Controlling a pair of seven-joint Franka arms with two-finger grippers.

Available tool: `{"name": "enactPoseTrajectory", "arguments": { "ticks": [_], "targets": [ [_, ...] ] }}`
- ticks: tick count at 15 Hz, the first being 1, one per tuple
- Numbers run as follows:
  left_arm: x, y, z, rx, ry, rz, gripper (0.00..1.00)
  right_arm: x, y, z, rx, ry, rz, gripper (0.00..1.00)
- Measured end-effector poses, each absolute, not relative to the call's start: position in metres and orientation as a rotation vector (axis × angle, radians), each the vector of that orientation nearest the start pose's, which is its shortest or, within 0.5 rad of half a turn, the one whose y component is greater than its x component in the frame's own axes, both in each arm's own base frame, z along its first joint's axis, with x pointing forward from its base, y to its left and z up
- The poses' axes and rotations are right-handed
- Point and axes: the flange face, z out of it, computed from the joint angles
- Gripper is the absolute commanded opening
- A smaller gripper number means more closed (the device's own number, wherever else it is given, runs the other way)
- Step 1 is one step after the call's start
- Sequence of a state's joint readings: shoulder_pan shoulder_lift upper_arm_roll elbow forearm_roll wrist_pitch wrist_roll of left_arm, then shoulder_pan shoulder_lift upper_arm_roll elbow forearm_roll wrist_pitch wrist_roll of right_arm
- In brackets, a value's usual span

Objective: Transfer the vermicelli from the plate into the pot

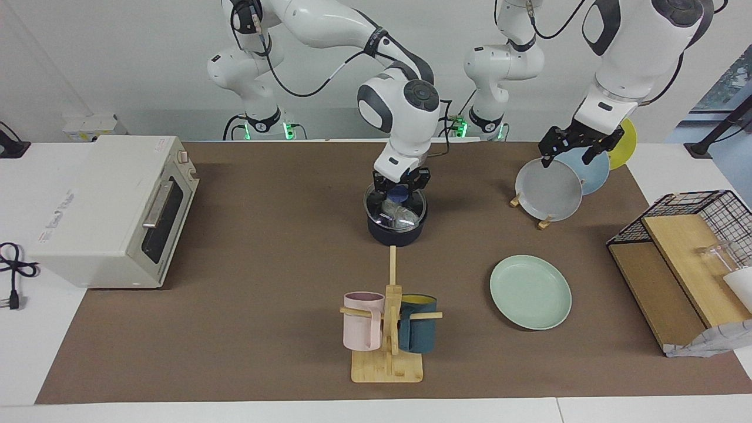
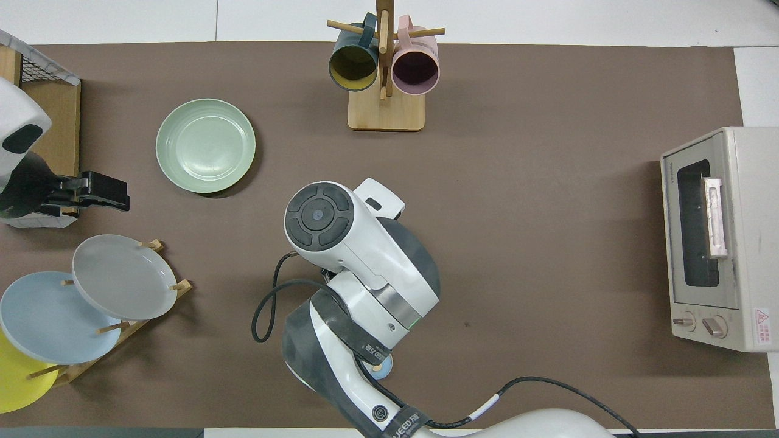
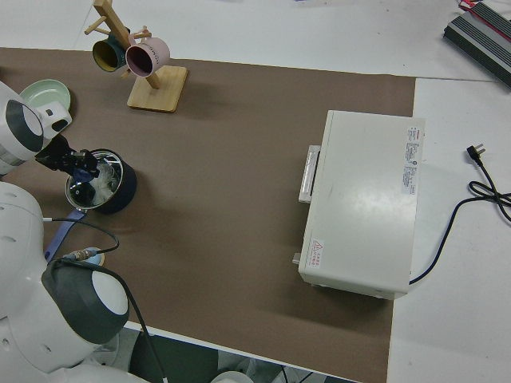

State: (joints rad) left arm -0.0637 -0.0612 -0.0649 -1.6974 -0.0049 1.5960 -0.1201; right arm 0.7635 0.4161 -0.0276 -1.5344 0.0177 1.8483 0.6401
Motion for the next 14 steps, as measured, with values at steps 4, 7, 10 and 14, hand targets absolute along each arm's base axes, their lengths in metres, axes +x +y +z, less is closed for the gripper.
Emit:
{"name": "enactPoseTrajectory", "arguments": {
  "ticks": [4, 7, 10, 14],
  "targets": [
    [0.5303, -0.0724, 0.6001, -3.136, 0.019, 0.063, 1.00, 0.4919, 0.4507, 0.4077, -3.195, -0.146, 0.131, 0.10],
    [0.5303, -0.0731, 0.6001, -3.136, 0.021, 0.063, 1.00, 0.4928, 0.4513, 0.4073, -3.188, -0.146, 0.116, 0.32],
    [0.5303, -0.0729, 0.6001, -3.136, 0.021, 0.063, 1.00, 0.4943, 0.4497, 0.4050, -3.185, -0.140, 0.108, 0.63],
    [0.5304, -0.0727, 0.5999, -3.136, 0.020, 0.064, 1.00, 0.4946, 0.4495, 0.4032, -3.182, -0.138, 0.100, 1.00]
  ]
}}
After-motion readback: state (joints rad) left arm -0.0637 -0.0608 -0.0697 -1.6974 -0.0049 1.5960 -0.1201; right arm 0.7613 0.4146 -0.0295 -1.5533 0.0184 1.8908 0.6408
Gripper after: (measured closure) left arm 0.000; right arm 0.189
